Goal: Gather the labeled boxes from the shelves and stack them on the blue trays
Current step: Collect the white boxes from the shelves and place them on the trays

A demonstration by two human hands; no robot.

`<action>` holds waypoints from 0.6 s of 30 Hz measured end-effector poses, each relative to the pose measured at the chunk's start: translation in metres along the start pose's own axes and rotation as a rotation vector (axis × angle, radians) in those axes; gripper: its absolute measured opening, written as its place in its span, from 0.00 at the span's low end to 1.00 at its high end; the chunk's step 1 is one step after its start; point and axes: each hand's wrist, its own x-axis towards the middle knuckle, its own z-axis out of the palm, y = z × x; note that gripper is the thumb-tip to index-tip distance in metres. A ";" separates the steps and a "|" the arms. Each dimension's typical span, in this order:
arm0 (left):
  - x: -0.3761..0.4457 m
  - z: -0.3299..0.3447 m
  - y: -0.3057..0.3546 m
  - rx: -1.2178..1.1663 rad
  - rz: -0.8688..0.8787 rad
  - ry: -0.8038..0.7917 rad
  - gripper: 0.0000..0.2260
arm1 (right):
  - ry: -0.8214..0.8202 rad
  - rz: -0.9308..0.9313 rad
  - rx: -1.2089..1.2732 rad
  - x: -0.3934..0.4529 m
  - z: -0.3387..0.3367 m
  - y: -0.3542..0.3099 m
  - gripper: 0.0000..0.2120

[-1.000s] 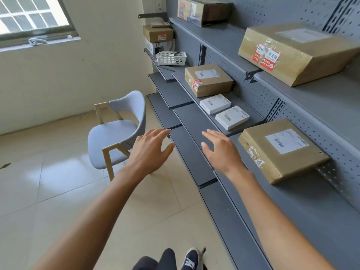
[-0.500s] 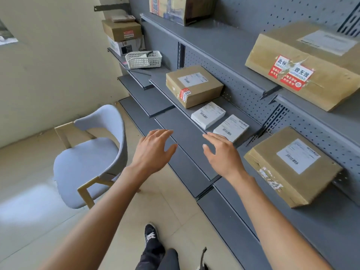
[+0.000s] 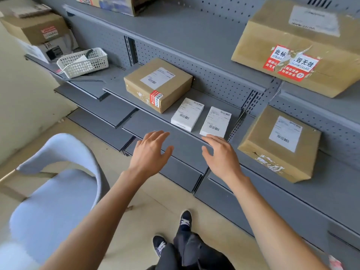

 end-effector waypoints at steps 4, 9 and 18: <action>0.033 0.019 -0.003 0.001 0.059 -0.054 0.24 | 0.042 0.070 -0.015 0.010 0.013 0.019 0.15; 0.074 0.038 -0.002 0.032 0.135 -0.116 0.25 | 0.048 0.167 -0.027 0.029 0.029 0.044 0.16; 0.140 0.064 -0.020 0.008 0.110 -0.175 0.26 | -0.021 0.346 -0.139 0.064 0.052 0.072 0.24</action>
